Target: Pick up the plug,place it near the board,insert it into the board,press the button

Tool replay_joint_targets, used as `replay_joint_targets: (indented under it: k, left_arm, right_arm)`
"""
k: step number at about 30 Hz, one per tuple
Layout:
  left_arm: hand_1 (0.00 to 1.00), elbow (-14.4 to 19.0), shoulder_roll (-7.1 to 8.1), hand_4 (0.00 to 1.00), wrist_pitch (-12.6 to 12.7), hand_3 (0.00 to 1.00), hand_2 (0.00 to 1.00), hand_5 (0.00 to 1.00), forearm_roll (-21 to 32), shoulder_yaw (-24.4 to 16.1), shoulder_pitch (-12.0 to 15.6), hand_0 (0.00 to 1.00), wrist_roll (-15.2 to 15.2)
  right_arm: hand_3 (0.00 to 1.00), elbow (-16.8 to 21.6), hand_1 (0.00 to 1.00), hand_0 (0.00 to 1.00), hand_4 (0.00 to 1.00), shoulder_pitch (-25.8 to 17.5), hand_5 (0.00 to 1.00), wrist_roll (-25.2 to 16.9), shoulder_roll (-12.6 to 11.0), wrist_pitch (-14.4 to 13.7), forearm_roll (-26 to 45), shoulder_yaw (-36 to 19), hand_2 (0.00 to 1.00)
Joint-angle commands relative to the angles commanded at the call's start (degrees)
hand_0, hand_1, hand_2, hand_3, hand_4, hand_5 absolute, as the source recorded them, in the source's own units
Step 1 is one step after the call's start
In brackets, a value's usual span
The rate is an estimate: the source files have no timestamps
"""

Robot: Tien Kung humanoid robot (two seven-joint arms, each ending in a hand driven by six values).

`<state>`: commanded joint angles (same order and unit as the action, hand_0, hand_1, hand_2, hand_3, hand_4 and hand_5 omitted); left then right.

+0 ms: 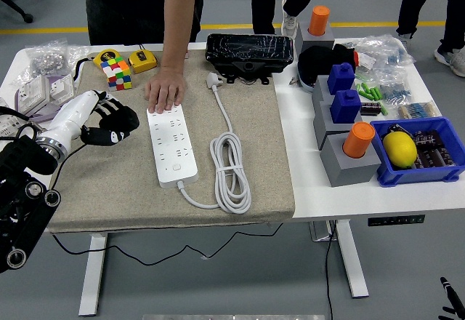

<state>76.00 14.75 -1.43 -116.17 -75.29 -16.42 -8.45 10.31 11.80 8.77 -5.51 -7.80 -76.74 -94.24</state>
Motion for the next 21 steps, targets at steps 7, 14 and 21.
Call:
replay_joint_targets:
  k: [7, 14, 21]
  left_arm:
    - [0.437, 2.38, 1.15, 0.746, 0.21, 0.505, 0.369, 0.002, 0.26, 2.64, -1.75, 0.733, -0.19]
    - [0.442, 3.19, 0.96, 0.754, 0.54, 0.511, 0.383, 0.002, -0.27, 5.34, -2.77, 0.727, -0.44]
    - [0.438, 1.41, 1.54, 0.751, 0.56, 0.510, 0.388, 0.002, -0.89, 9.53, -4.39, 0.723, -0.44]
  right_arm:
    - [0.842, 0.00, 0.854, 0.998, 0.998, 0.09, 0.998, 0.01, -0.10, 0.03, 0.02, 0.05, 0.769]
    - [0.841, 0.00, 0.855, 0.998, 0.998, 0.16, 0.998, 0.03, -0.13, 0.03, 0.19, 0.08, 0.769]
    - [0.841, 0.00, 0.854, 0.998, 0.998, 0.32, 0.998, 0.00, -0.16, 0.08, 0.29, 0.25, 0.769]
